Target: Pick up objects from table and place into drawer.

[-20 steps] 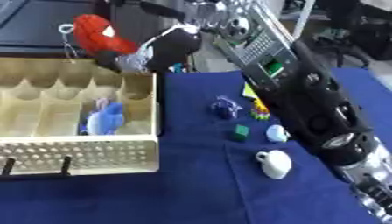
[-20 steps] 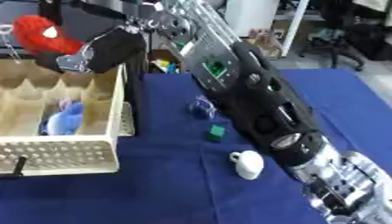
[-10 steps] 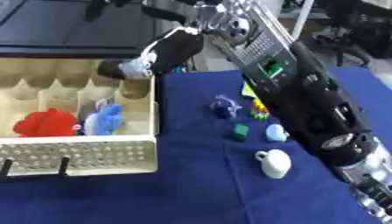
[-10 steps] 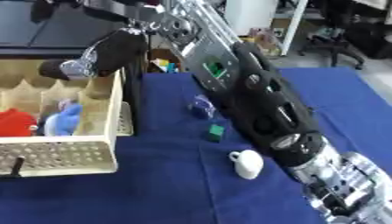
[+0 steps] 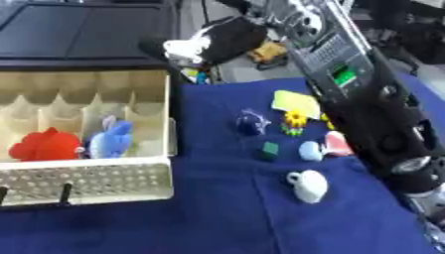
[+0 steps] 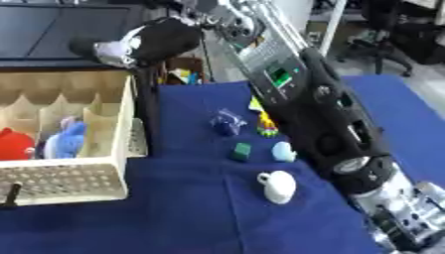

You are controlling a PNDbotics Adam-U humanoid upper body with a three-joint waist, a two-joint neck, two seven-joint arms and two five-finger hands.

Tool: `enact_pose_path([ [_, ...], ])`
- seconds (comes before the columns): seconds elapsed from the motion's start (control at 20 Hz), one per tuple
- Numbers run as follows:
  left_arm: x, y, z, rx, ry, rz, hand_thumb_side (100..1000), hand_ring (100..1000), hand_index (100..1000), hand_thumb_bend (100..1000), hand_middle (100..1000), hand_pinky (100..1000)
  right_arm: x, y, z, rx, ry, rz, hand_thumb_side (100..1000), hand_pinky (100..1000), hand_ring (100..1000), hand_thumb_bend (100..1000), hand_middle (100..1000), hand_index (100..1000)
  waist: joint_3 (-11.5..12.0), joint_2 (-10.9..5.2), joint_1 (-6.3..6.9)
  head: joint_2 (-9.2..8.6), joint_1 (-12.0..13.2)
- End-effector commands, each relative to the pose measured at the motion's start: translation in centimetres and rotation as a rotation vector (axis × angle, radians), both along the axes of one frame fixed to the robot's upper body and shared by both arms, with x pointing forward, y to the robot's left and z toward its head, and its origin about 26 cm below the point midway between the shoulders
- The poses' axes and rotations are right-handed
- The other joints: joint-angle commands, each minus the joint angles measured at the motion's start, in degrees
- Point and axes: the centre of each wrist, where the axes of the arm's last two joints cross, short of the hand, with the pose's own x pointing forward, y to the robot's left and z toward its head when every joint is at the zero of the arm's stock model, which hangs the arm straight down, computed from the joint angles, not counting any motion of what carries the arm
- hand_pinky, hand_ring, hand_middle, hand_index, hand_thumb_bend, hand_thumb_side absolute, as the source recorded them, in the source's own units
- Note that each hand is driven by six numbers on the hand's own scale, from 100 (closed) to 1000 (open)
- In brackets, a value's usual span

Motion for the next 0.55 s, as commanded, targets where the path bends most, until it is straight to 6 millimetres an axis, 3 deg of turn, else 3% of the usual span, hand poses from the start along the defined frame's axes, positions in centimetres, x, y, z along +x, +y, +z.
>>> enact_pose_path([
  [0.05, -0.3, 0.4, 0.6, 0.019, -0.027, 0.014, 1000, 617, 820, 177, 653, 514, -2.0, -2.7, 1.8, 0.052, -0.079, -0.041, 616, 792, 863, 464, 713, 796, -0.3, -0.68, 0.52, -0.75, 0.4],
  [0.3, -0.3, 0.4, 0.5, 0.014, -0.035, 0.025, 1000, 616, 819, 176, 652, 513, -4.7, -5.8, 1.4, 0.135, -0.172, -0.095, 603, 766, 854, 456, 715, 795, -0.9, -0.09, 1.20, -0.84, 0.7],
  [0.55, -0.3, 0.4, 0.3, 0.003, -0.044, 0.035, 1000, 616, 817, 176, 651, 512, -7.2, -7.6, 0.3, 0.337, -0.288, -0.083, 600, 730, 836, 429, 711, 797, -0.9, 0.52, 2.04, -0.88, 1.2],
])
